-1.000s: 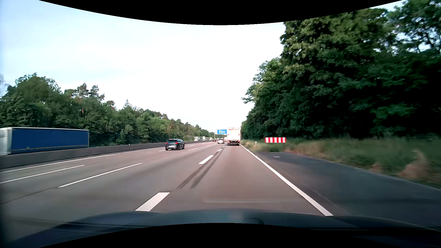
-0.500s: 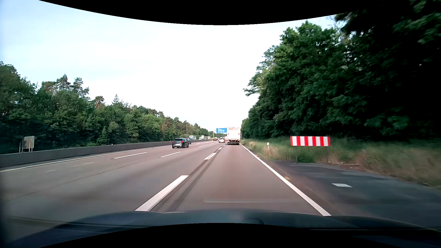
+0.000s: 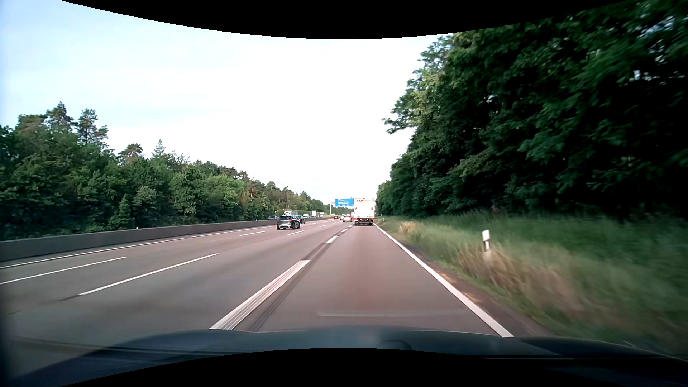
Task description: Follow the waypoints while adhering to traffic rules and regulations
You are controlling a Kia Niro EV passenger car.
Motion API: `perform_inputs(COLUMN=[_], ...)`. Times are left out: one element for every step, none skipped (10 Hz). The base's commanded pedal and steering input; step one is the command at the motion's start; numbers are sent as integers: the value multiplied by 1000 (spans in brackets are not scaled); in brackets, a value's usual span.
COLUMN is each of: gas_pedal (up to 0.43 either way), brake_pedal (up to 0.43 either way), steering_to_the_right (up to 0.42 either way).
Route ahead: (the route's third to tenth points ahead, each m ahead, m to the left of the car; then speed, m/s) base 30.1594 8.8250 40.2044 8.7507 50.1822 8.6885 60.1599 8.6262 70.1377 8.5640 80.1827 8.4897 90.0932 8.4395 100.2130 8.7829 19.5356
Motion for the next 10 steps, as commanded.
perform_inputs(gas_pedal=[118, 118, 118, 118, 118, 118, 118, 118, 118, 118], brake_pedal=[0, 0, 0, 0, 0, 0, 0, 0, 0, 0], steering_to_the_right=[-4, -4, -4, -4, -4, -4, -4, -4, -4, -4])
